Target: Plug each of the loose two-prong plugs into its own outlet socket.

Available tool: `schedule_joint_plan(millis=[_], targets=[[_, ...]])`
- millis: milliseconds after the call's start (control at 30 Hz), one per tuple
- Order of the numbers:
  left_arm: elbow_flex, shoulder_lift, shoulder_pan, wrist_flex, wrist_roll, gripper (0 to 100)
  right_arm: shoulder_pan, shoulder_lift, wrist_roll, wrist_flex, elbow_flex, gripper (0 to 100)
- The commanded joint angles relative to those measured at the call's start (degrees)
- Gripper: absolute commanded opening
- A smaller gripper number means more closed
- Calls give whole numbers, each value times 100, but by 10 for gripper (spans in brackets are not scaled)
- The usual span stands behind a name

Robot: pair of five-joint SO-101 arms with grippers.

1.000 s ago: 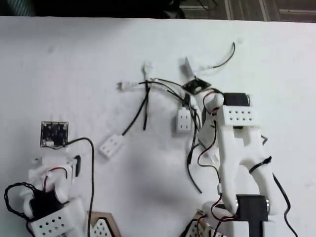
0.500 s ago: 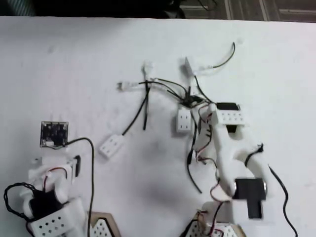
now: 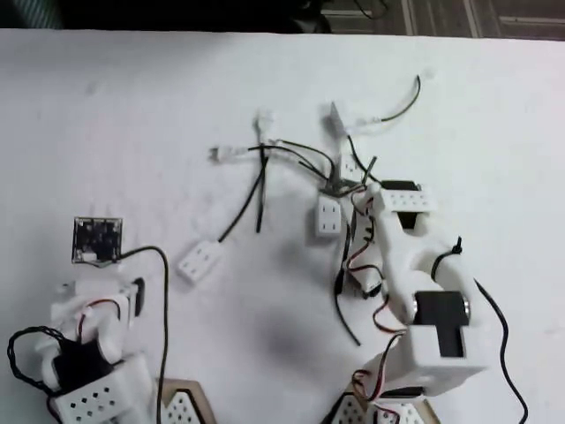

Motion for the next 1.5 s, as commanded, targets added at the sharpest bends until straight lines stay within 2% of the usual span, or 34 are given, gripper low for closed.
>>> schedule_joint_plan(millis=[0,200,400,567,767,933,1067,1233,1467], targets=[[-18,-40,-40,18,18,264,75,-629,44,22,-132,18],[-18,-40,-40,18,18,264,295,-1473,53,-4,-132,18],[-18,-40,-40,18,18,264,127,-1587,53,-48,158,18],[-18,-40,-40,18,18,264,-48,-1587,-9,-497,607,22],[-18,-40,-40,18,18,264,-119,-1604,-9,-22,633,173],[-18,-40,-40,18,18,264,-312,-1596,-9,725,325,180],[-18,-40,-40,18,18,264,-303,-1587,-35,462,290,180],[-18,-40,-40,18,18,264,-303,-1578,-949,-171,308,180],[-18,-40,-40,18,18,264,-549,-1376,-1530,-259,290,180]])
